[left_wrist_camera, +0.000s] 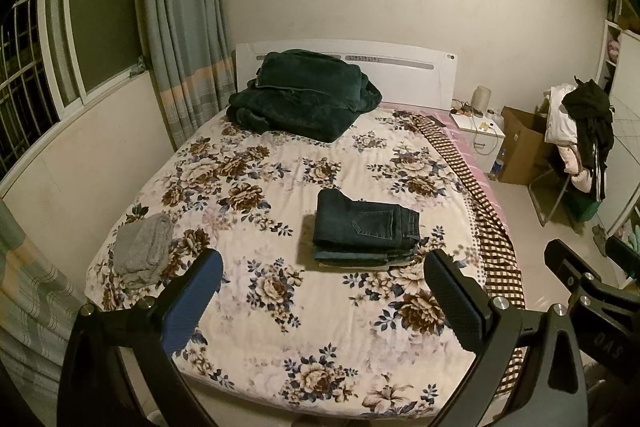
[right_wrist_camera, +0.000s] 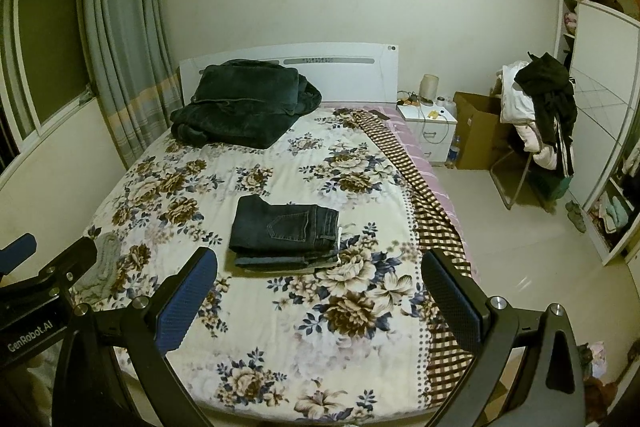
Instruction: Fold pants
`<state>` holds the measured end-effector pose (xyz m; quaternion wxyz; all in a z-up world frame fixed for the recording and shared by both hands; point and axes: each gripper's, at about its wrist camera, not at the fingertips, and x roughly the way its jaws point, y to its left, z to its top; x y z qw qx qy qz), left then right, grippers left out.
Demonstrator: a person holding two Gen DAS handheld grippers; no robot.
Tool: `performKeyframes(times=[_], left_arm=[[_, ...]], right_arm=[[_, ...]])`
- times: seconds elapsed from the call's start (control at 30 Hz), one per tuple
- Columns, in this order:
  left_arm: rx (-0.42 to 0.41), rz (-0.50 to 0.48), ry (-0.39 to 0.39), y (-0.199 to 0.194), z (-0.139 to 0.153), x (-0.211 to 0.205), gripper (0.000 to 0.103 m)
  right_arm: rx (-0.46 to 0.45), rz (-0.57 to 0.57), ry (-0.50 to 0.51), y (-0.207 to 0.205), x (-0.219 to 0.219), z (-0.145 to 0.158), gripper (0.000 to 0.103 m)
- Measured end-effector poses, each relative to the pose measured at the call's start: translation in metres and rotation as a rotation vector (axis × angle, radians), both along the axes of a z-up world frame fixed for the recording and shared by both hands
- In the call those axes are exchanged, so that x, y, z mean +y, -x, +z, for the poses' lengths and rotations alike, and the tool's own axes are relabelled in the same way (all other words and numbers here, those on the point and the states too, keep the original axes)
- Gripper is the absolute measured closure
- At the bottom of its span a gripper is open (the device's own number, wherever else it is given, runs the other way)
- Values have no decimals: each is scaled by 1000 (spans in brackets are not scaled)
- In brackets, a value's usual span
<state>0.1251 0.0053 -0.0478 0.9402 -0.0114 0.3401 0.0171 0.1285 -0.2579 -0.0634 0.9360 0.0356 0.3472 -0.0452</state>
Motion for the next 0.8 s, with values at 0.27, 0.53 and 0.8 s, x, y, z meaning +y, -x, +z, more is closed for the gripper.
performKeyframes(times=[0.27, 0.53, 0.8], left_arm=[[0, -4, -1, -2, 1, -1, 0], [1, -3, -7, -1, 1, -2, 0], [-4, -8, -8, 1, 3, -1, 0]], right_arm=[[-1, -1, 0, 0, -1, 0, 0], [0, -2, 0, 0, -2, 0, 0], [1, -6, 1, 1, -4, -2, 0]])
